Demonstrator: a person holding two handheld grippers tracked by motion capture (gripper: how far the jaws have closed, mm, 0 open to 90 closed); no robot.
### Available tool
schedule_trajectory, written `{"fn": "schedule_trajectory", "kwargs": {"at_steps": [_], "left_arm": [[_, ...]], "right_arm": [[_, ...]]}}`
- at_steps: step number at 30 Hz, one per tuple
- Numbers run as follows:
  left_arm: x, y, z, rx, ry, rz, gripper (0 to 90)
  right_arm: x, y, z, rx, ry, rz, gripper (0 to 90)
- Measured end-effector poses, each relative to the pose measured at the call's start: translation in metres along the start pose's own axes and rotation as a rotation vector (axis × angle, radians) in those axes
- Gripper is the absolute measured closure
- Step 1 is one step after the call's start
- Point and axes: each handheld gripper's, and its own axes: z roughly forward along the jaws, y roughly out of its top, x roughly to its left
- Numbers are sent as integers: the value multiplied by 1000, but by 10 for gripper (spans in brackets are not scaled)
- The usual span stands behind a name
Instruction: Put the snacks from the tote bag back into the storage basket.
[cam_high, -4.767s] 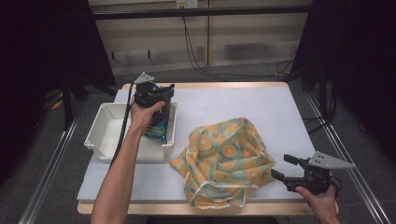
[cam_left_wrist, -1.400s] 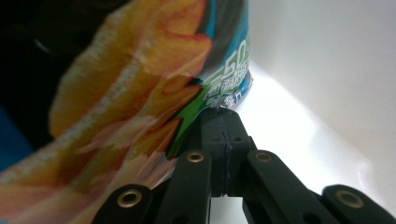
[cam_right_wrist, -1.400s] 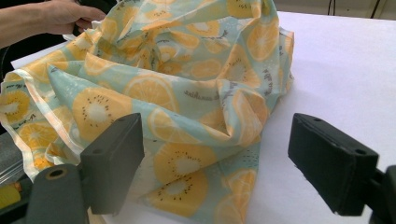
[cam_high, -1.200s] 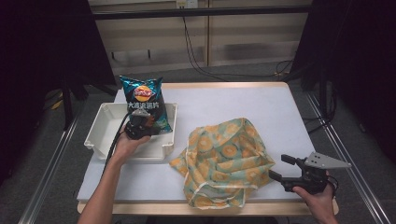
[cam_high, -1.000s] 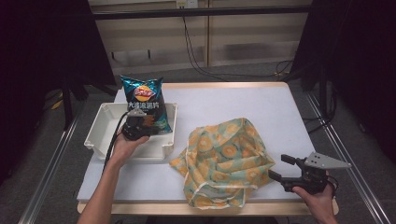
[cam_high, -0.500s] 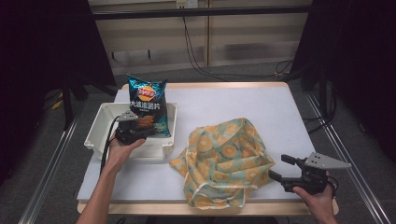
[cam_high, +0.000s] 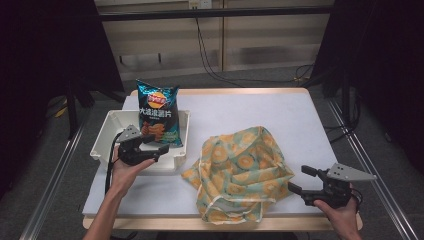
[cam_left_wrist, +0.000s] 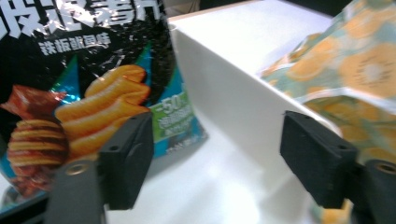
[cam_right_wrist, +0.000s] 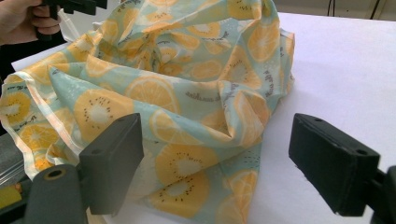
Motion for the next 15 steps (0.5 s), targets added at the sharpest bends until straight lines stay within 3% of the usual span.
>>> {"fn": "schedule_trajectory", "kwargs": {"at_steps": [4, 7, 15], "left_arm": [[-9, -1, -11, -10, 20, 19, 179], [-14, -2, -20, -36, 29, 16, 171], [-27, -19, -37, -31, 43, 17, 137]], "right_arm": [[0, 0, 0, 0, -1, 2, 175], [-1, 0, 0, -1, -3, 4, 175], [-1, 0, -1, -7, -7, 5, 175]]}}
